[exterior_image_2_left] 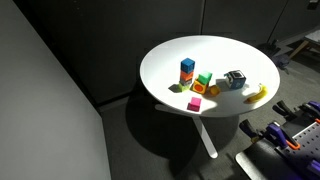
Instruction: Put the cube on top of the green block
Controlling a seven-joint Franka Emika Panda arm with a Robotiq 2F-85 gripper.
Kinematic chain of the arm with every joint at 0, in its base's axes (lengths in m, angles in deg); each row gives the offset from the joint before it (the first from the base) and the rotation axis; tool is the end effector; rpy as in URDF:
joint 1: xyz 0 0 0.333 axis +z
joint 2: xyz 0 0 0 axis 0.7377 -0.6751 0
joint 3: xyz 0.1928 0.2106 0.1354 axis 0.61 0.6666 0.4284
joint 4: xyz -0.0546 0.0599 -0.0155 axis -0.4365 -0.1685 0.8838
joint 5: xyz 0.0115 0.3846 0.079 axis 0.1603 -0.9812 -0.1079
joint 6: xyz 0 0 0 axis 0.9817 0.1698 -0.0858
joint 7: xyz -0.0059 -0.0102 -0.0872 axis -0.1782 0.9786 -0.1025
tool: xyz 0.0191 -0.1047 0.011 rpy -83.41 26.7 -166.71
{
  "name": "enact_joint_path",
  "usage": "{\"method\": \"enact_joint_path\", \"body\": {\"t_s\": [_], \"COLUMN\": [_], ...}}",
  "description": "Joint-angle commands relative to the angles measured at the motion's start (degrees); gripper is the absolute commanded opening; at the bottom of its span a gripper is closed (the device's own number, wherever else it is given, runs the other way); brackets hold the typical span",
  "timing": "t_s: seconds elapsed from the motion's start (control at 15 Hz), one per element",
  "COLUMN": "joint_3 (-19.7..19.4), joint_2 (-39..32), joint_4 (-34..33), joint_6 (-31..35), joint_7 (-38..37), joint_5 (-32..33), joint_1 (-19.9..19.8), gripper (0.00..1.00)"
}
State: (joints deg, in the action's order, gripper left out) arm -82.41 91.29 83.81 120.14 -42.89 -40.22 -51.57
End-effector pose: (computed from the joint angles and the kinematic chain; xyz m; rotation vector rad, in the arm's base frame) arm 0.3985 -0.0842 0.4897 2.8773 0.3311 -0.1257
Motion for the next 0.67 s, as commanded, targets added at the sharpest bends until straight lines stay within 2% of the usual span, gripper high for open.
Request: {"method": "enact_joint_path", "body": {"t_s": [0.0,0.6], "joint_3": [0.5,-0.5], "joint_2": [-2.9,-9.3], "joint_4": [-1.7,-2.1], "joint_6": [3.9,18.1], "joint_7": [0.0,4.9], "joint_5": [1.5,-3.3], "joint_1": [1.2,4.0], "gripper": [1.0,1.0]}}
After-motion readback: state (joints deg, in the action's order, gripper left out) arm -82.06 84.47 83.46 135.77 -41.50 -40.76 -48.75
